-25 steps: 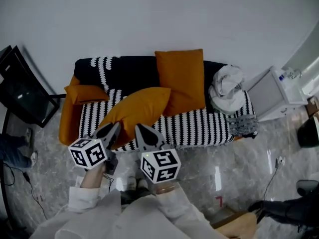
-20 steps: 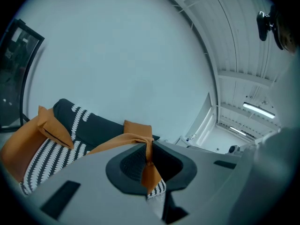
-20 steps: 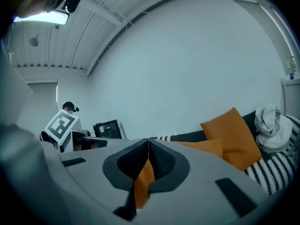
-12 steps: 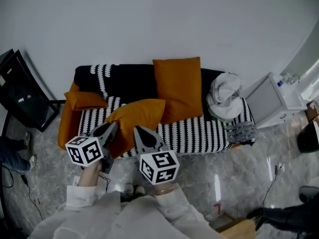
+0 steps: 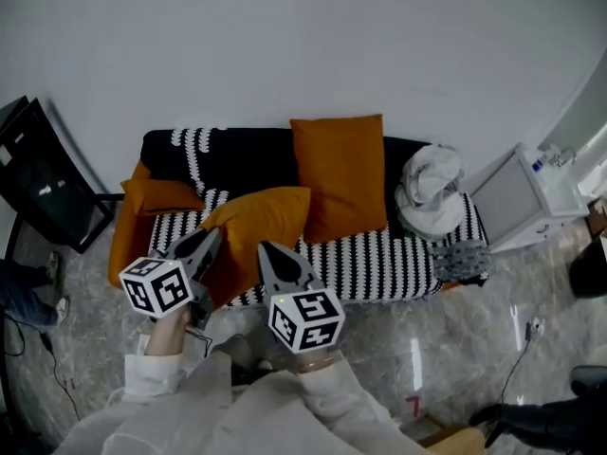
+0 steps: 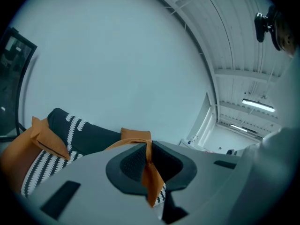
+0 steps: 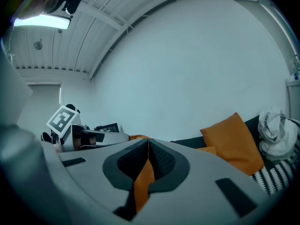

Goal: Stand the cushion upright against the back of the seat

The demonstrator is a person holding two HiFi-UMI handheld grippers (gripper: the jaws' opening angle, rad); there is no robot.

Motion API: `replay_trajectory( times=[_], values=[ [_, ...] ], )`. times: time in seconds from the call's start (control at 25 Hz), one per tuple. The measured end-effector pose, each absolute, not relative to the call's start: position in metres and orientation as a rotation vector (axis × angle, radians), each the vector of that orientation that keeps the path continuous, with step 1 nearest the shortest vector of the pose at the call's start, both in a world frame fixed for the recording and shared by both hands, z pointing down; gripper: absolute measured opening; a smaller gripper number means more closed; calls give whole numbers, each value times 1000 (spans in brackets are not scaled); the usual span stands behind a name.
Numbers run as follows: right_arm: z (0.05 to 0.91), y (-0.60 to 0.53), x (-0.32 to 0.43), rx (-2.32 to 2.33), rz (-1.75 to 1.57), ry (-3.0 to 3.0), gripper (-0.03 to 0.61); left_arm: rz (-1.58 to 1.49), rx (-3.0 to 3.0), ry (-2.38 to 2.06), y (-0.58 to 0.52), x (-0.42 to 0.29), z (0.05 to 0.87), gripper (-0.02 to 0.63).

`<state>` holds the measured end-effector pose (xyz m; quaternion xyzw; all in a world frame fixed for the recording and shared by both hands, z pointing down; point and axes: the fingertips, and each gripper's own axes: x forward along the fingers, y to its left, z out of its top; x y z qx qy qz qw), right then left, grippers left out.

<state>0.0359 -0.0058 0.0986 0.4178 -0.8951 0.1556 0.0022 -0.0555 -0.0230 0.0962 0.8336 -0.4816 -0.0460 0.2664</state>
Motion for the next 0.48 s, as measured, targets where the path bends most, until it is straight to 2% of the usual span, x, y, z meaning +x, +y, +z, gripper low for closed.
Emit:
replay_trajectory(
  times=[0.48],
  values=[
    [102,-62,30,1359,488,-2800,13,-162,2300,-1211,-79,-56,87,40]
  ],
)
